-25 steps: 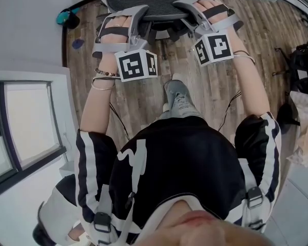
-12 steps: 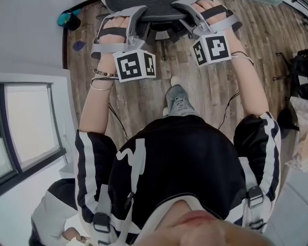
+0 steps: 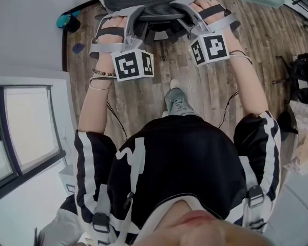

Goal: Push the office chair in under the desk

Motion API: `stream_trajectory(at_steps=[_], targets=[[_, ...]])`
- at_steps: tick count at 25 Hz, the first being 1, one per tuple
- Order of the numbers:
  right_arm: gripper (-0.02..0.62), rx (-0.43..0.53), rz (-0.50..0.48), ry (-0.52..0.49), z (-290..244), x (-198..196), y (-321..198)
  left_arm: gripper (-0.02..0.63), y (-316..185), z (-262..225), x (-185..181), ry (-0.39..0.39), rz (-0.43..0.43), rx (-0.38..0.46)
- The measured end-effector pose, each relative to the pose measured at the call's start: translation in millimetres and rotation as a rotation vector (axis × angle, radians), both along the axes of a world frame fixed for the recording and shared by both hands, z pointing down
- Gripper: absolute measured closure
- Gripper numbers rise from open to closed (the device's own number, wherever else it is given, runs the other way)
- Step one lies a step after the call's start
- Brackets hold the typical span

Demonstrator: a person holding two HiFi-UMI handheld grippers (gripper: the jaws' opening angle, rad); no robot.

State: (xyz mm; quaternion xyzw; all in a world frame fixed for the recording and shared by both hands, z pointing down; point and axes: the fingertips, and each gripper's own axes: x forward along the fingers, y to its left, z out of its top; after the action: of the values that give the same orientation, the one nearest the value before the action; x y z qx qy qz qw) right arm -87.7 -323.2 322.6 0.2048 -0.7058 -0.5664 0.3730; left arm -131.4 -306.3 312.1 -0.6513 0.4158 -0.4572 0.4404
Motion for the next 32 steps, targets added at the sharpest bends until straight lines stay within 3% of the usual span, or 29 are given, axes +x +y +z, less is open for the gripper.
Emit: stream_trajectory(at_steps=[24, 32], targets=[[0.520, 0.026, 0.004, -0.001, 14, -17, -42, 0.477, -42, 14, -17, -0.005, -0.008, 0.033], [0.520, 0.011, -0.001, 0.001, 3, -25, -84, 0.477, -84, 3, -25, 0.001, -0.015, 0.008]])
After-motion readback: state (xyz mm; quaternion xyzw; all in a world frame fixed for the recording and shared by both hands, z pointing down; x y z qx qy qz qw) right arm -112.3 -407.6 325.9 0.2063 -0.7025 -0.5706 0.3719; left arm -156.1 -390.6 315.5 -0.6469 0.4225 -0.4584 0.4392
